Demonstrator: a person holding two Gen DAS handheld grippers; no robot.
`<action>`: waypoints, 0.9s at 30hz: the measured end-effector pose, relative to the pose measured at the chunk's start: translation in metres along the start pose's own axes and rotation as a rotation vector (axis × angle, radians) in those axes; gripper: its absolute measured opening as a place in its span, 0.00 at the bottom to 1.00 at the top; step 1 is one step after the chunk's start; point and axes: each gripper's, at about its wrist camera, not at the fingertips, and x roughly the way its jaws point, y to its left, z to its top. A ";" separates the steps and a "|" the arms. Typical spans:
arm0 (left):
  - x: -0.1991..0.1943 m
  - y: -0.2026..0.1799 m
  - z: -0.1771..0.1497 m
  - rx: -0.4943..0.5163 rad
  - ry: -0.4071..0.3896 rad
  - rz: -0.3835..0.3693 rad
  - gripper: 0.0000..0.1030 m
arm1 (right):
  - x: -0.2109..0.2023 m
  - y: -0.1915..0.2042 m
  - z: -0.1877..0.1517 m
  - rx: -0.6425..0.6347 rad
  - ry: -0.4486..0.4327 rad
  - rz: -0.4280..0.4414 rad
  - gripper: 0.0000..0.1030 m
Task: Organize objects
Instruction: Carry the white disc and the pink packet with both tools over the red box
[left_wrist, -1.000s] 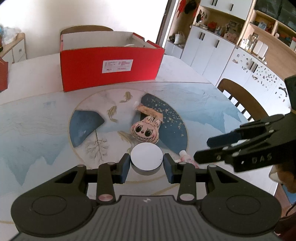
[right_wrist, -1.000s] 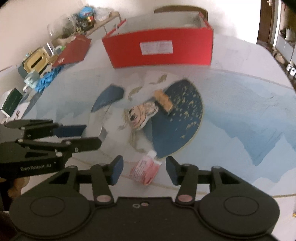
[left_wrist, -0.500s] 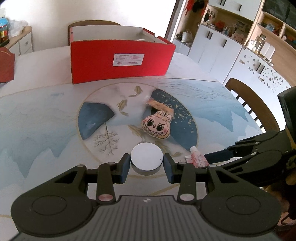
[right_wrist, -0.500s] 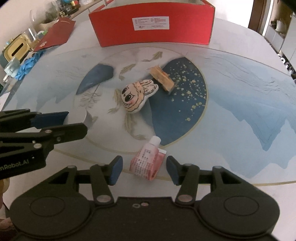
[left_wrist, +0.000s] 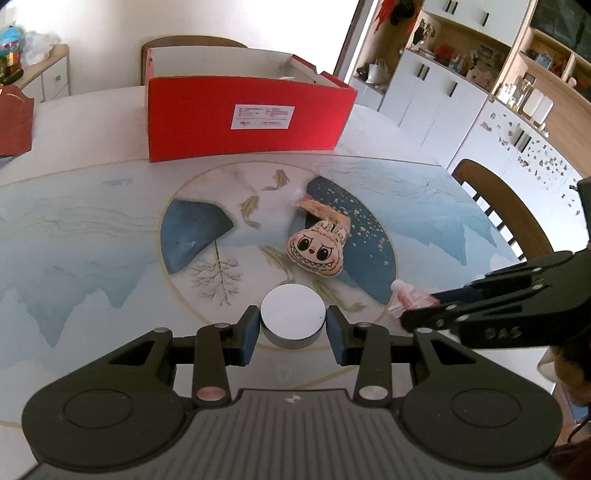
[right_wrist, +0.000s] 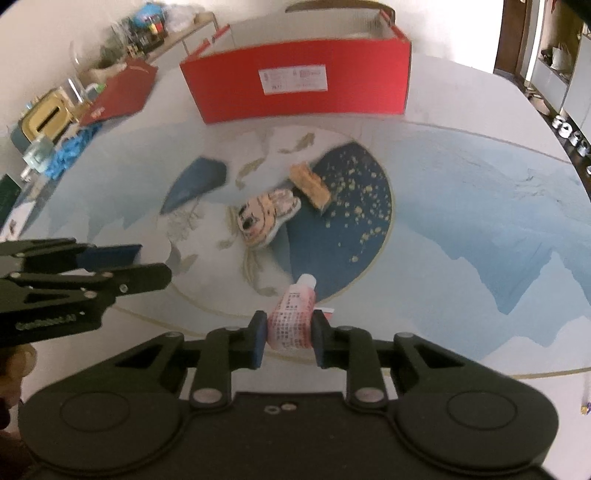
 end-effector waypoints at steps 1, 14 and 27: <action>-0.001 0.000 0.001 0.002 0.000 -0.001 0.37 | -0.004 0.000 0.001 -0.005 -0.010 0.004 0.24; -0.018 -0.001 0.044 0.051 -0.065 -0.027 0.37 | -0.036 -0.010 0.050 -0.019 -0.104 0.044 0.24; -0.022 0.004 0.125 0.150 -0.155 -0.017 0.37 | -0.051 -0.003 0.135 -0.098 -0.228 0.064 0.24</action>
